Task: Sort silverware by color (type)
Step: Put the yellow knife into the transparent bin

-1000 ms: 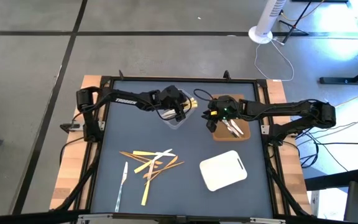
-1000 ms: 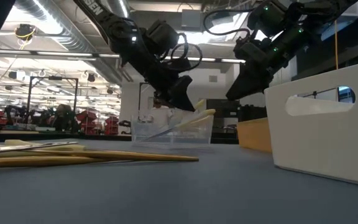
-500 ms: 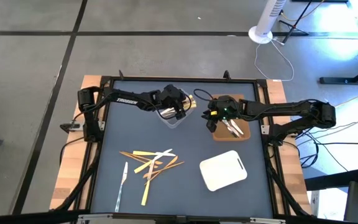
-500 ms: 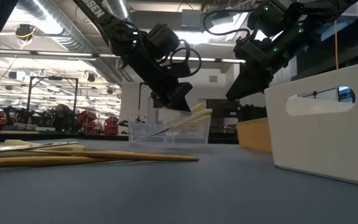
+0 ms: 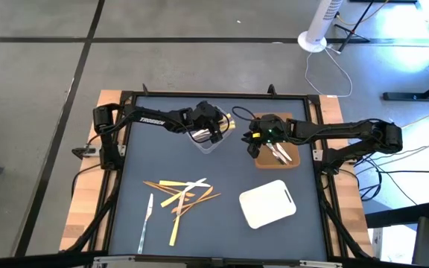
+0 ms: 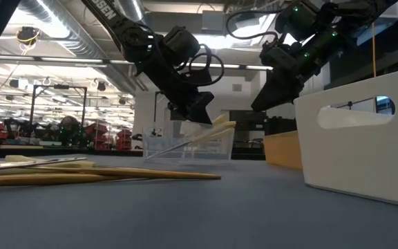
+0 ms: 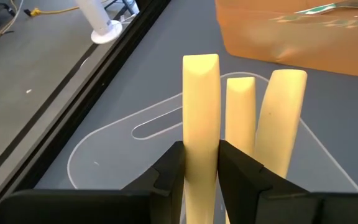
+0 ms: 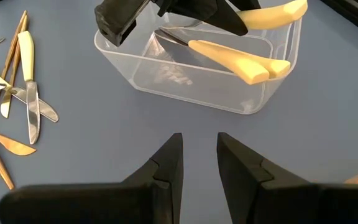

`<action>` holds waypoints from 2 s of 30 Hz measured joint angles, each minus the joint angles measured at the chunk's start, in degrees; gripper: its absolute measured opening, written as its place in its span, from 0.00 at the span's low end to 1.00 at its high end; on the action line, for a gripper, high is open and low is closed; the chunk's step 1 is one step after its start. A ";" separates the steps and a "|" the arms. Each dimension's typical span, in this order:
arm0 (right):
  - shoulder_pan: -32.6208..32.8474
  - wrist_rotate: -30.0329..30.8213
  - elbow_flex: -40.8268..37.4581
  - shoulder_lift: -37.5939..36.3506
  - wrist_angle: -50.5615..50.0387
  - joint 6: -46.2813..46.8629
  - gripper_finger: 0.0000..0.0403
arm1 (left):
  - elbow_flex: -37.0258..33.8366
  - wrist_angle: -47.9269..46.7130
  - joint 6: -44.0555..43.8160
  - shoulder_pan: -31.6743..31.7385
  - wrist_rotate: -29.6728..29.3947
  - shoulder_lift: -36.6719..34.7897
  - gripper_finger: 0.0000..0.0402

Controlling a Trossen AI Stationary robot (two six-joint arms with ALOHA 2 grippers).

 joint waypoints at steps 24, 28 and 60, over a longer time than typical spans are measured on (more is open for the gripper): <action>-0.02 0.01 0.00 0.00 -0.01 0.00 0.21 | 0.00 0.02 -0.49 0.00 -0.13 0.00 0.49; -0.01 0.00 0.00 0.00 0.00 0.00 0.21 | 0.00 0.02 -0.48 0.00 -0.13 0.00 0.49; -0.01 -0.01 0.00 0.02 -0.15 0.00 0.21 | -0.02 -2.37 -17.20 -2.85 -0.54 -10.51 0.49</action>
